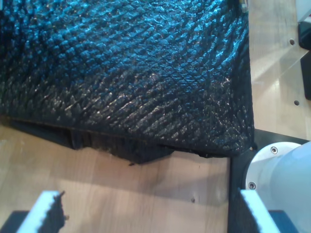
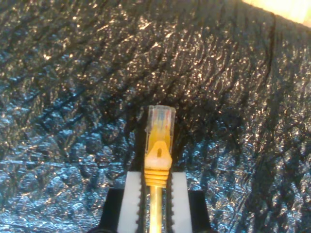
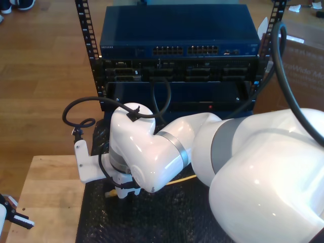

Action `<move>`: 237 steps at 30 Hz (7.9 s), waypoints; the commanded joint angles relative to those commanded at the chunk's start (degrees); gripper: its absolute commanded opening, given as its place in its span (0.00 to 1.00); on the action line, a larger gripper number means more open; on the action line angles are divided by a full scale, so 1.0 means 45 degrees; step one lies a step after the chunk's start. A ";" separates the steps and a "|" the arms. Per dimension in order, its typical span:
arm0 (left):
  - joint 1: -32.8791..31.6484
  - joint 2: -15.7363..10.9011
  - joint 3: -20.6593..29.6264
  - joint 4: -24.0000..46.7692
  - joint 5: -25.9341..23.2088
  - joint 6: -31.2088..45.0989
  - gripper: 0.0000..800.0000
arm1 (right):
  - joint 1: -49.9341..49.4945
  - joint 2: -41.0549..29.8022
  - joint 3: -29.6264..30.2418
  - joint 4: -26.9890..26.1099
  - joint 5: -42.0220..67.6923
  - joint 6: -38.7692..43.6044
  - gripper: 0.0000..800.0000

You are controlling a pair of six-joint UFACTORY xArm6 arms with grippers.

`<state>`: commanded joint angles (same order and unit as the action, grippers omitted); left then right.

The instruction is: Grab the cable and plug it in

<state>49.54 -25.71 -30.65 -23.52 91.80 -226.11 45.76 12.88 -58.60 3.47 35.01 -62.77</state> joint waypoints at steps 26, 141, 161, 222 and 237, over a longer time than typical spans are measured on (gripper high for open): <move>-0.1407 0.0195 -0.0762 -0.1309 0.1700 -0.0957 1.00 | -0.4024 -0.6349 0.1465 0.1074 0.5646 -0.1778 0.00; -1.1077 0.1602 -0.2344 -0.9534 -0.2168 -0.4923 0.31 | -0.6505 -0.7482 0.1661 0.5978 0.7502 -0.3966 0.00; -1.1077 0.1621 -0.2286 -0.9553 -0.2071 -0.4962 0.00 | -0.6486 -0.7463 0.1621 0.6017 0.7639 -0.4103 0.76; -0.7346 0.6701 -0.3907 -1.1858 0.6818 -0.9182 0.01 | -0.3653 -1.1937 0.4337 0.7814 0.1993 -0.8869 0.99; -0.7346 0.7053 -0.3907 -1.2718 0.8557 -0.9788 0.01 | -0.2247 -1.2601 0.5099 0.7814 -0.0625 -0.9201 0.99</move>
<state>16.48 6.02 -48.23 -80.75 130.31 -270.15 35.65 -43.82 -35.66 38.64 32.20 -104.18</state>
